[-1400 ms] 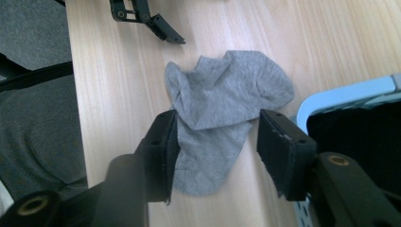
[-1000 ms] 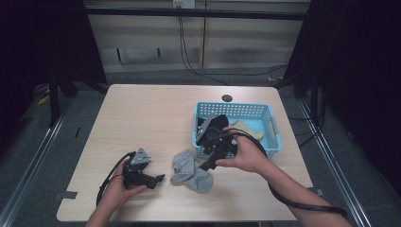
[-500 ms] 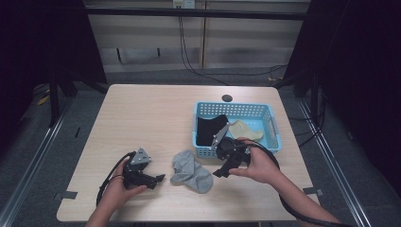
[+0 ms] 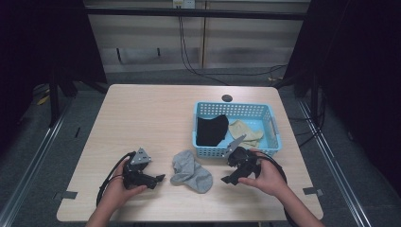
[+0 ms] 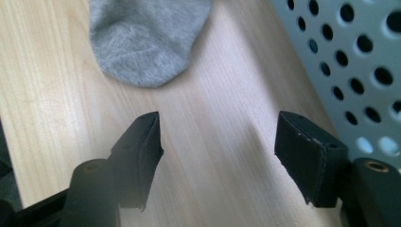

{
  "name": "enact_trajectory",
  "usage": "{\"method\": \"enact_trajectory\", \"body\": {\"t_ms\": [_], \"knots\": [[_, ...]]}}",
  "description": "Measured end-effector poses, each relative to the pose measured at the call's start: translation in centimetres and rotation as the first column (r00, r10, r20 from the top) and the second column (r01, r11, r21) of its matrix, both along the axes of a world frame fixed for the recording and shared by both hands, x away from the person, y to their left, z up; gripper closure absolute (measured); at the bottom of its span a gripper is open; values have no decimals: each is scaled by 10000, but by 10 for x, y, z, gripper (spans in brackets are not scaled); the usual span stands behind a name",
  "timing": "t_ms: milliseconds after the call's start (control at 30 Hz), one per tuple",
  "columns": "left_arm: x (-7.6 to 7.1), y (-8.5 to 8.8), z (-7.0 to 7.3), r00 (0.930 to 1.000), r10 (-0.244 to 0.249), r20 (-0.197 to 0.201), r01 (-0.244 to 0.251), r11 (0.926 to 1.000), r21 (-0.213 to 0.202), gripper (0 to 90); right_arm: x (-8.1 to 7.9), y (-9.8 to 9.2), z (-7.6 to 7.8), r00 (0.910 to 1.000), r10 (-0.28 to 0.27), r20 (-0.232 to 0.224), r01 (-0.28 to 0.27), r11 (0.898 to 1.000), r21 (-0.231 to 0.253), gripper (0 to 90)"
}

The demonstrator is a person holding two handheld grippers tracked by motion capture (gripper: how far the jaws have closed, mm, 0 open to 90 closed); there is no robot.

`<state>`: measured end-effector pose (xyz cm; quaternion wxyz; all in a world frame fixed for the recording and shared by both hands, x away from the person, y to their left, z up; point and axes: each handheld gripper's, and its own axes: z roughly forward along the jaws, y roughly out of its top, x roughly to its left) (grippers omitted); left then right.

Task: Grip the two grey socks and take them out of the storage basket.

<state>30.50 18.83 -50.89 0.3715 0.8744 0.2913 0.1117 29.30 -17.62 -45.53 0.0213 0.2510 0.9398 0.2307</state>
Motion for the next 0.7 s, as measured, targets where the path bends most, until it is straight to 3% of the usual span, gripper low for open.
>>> {"method": "enact_trajectory", "body": {"t_ms": [133,300,433,533,700], "knots": [[0,0,0,10000,-3,2,3,10000,2,99,-3,-6,-9,9994,-88,328,87,10000,43,285],[0,0,0,10000,0,-4,0,10000,2,99,-6,-14,-25,9971,-163,746,75,9931,1171,274],[-1,1,0,10000,-18,-20,18,10000,19,98,-7,-16,-37,9949,-250,974,140,9937,1114,216],[-1,1,0,10000,-26,-6,26,10000,10,99,-7,-16,-38,9947,-303,980,173,9912,1314,215],[-1,1,0,10000,-23,-12,23,10000,19,99,-8,-14,-37,9950,-393,915,277,9918,1250,235]]}}
